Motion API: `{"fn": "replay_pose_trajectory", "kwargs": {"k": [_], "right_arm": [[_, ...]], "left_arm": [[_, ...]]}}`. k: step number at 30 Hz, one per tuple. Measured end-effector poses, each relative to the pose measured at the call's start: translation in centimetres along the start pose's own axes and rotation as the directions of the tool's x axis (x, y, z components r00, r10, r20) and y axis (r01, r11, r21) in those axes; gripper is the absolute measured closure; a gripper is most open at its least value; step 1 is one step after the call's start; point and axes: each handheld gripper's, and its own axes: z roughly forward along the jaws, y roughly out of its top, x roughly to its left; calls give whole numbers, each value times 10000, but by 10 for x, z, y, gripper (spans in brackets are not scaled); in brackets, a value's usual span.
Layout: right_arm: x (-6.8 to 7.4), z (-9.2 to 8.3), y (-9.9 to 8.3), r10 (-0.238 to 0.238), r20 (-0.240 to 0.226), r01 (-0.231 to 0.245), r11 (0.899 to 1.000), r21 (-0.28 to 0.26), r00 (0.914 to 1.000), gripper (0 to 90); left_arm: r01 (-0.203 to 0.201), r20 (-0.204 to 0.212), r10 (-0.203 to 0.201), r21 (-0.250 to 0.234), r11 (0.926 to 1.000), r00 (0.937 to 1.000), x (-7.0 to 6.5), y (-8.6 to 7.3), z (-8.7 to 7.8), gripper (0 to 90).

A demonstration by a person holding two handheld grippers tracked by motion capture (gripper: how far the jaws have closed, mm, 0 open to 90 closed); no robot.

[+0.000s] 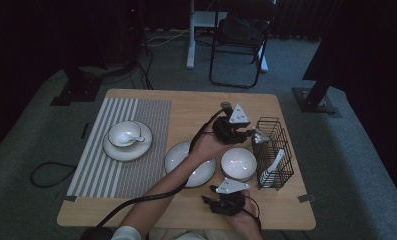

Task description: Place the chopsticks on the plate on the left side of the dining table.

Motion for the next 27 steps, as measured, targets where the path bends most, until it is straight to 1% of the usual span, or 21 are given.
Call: {"fn": "replay_pose_trajectory", "kwargs": {"k": [4,5,7,10,16,21,27], "right_arm": [[0,0,0,20,1,-20,10000,5,10000,500],[0,0,0,21,0,-21,10000,5,10000,500],[0,0,0,22,-5,-22,10000,5,10000,500],[1,0,0,13,-14,-13,10000,0,10000,500],[0,-1,0,3,-25,-3,10000,-9,10000,499],[1,-1,0,22,-18,-22,10000,16,10000,499],[0,-1,0,-22,-14,22,10000,-20,10000,499]], "left_arm": [[50,41,-50,29,10000,10000,2,2,4,726],[43,29,-43,66,10000,10000,2,4,6,726],[55,28,-55,103,9999,10000,3,5,9,760],[156,38,-156,117,9998,9999,3,4,14,802],[266,52,-267,176,9995,9996,2,4,23,806],[494,61,-495,189,9986,9988,4,3,29,806],[595,45,-596,345,9976,9982,5,2,38,806]]}}
